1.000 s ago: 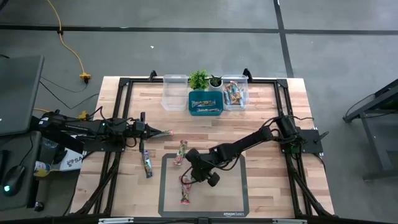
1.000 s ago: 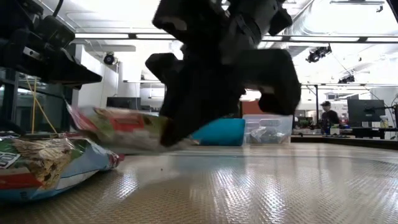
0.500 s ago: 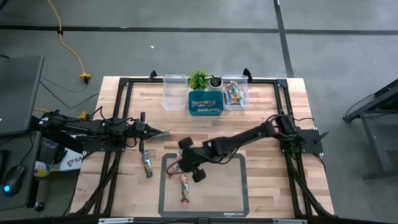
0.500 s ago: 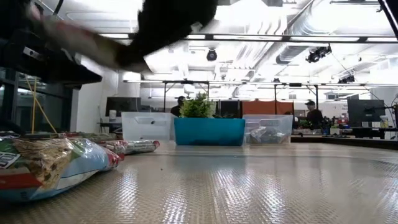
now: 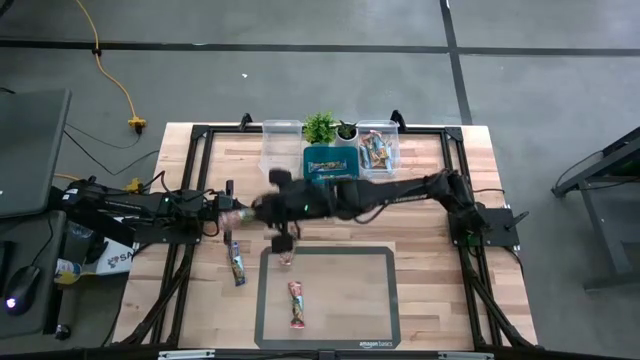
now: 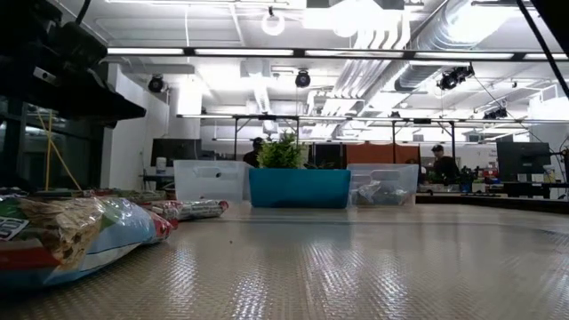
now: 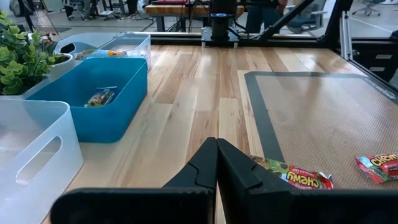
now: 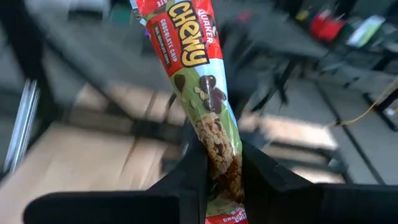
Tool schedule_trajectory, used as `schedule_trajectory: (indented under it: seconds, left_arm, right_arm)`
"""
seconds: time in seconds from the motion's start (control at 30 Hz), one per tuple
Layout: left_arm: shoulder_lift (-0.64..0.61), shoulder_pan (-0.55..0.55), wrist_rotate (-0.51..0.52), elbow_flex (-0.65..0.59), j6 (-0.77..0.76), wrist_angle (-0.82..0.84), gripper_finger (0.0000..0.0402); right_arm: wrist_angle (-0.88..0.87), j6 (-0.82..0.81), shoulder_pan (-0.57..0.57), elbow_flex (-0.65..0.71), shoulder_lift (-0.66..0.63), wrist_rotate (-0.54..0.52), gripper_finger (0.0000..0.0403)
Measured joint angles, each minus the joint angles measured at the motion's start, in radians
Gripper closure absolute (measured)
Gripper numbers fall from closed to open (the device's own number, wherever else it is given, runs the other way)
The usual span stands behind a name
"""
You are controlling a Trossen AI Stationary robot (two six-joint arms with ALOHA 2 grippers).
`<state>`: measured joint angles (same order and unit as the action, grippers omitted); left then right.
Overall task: Pick and place Granola Bars by type
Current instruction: Put the red granola bar into the left transparent bin
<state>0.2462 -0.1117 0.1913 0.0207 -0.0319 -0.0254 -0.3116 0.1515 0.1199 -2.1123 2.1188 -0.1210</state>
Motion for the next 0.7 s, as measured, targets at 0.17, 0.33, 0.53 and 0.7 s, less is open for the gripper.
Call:
schedule_trajectory:
  seconds: [0.17,0.33,0.53,0.7]
  left_arm:
    - [0.000,0.000,0.000,0.000,0.000,0.000,0.0400]
    - [0.000,0.000,0.000,0.000,0.000,0.000,0.0400]
    - [0.000,0.000,0.000,0.000,0.000,0.000,0.0400]
    - [0.000,0.000,0.000,0.000,0.000,0.000,0.0400]
  right_arm:
    - [0.174,-0.122,-0.062,-0.034,-0.001,0.000,0.0346]
    - [0.271,-0.356,-0.142,-0.034,0.002,-0.012,0.0346]
    - [0.270,-0.458,-0.229,-0.034,0.020,-0.008,0.0346]
    - [0.267,-0.567,-0.293,-0.034,0.050,0.010,0.0345]
